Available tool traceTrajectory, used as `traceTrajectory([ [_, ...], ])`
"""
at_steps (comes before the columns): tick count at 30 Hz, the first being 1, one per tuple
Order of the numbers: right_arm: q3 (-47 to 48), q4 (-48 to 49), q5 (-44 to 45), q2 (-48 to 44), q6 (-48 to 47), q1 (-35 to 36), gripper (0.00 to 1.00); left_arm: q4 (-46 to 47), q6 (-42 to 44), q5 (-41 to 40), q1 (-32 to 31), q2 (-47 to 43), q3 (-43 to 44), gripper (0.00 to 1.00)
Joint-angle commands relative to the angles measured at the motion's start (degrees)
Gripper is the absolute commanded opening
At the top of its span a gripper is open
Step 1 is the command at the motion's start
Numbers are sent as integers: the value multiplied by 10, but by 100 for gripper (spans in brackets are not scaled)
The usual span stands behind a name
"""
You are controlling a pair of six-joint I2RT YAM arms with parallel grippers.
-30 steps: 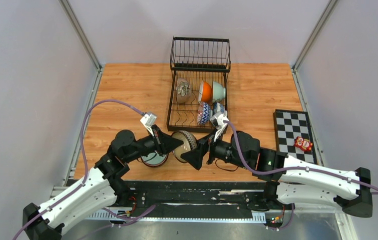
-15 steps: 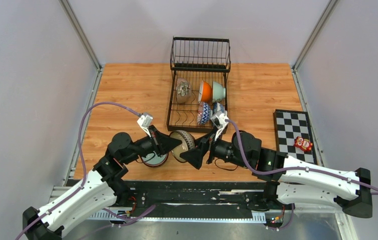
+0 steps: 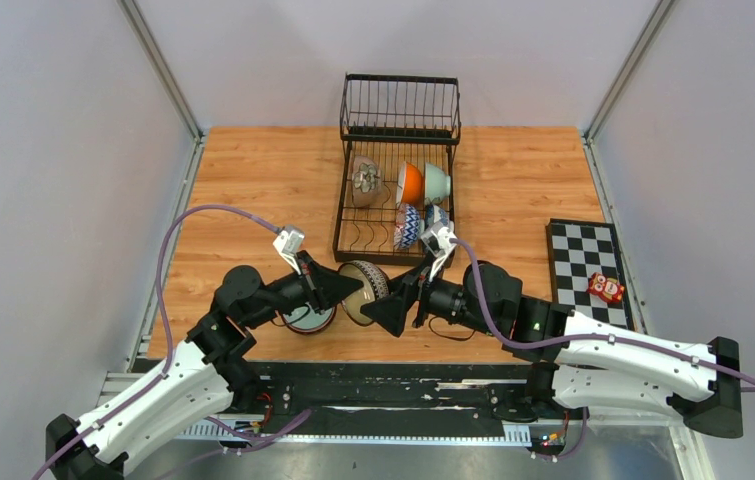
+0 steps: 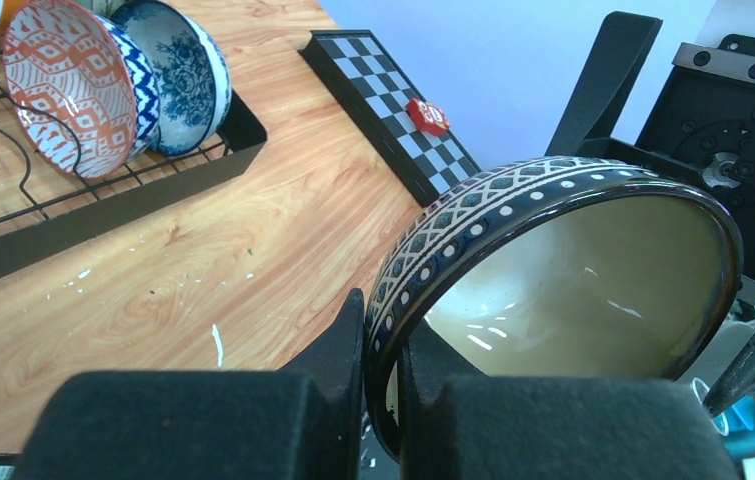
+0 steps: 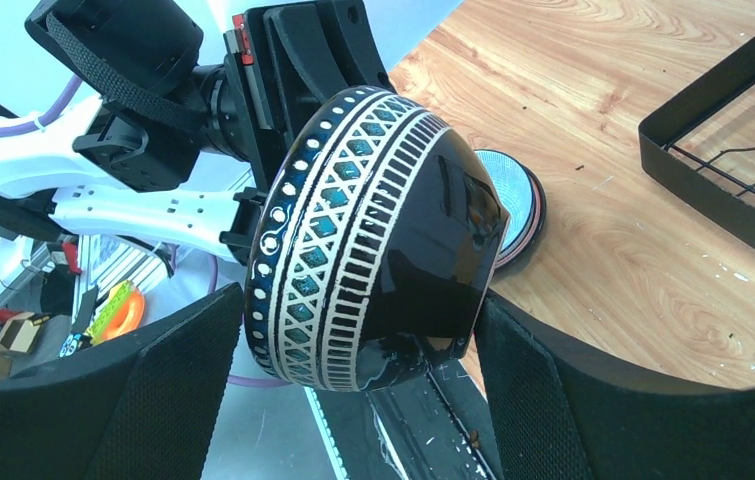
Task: Load the bowls into the dish rack
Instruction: Pick up the bowl from the center of the board.
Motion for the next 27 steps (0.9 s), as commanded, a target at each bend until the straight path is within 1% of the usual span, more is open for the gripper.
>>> traceTrajectory([
  [1, -5, 52, -61, -7, 15, 2, 85, 62, -11, -4, 6, -2, 2, 0],
  [7, -3, 56, -60, -6, 15, 3, 84, 63, -11, -1, 7, -2, 2, 0],
  [9, 1, 58, -59, -3, 14, 3, 77, 64, -13, 0, 7, -2, 2, 0],
  [10, 3, 58, -59, -1, 12, 3, 68, 64, -13, 1, 7, -2, 2, 0],
  [11, 5, 56, -58, 2, 10, 3, 54, 65, -14, 2, 7, -2, 2, 0],
  [12, 9, 52, -55, 6, 9, 2, 38, 66, -14, 3, 6, -3, 2, 0],
  [13, 13, 47, -53, 9, 8, 2, 17, 66, -16, 3, 7, -3, 2, 0],
  [14, 16, 46, -51, 12, 8, 2, 5, 67, -17, 4, 7, -3, 2, 0],
  [15, 15, 50, -49, 13, 9, 3, 3, 68, -18, 5, 7, -2, 2, 0],
  [20, 10, 64, -32, 8, 7, 3, 3, 55, -19, 3, 7, -5, 3, 0],
  [21, 10, 64, -28, 6, 7, 3, 3, 50, -18, 0, 7, -6, 5, 4],
  [22, 11, 64, -24, 5, 4, 2, 3, 40, -16, -6, 7, -9, 7, 10],
  [25, 13, 63, -20, 3, 1, 2, 3, 16, -7, -18, 7, -17, 14, 23],
  [27, 16, 60, 2, 3, -1, 3, 3, 1, -3, -28, 7, -21, 18, 28],
])
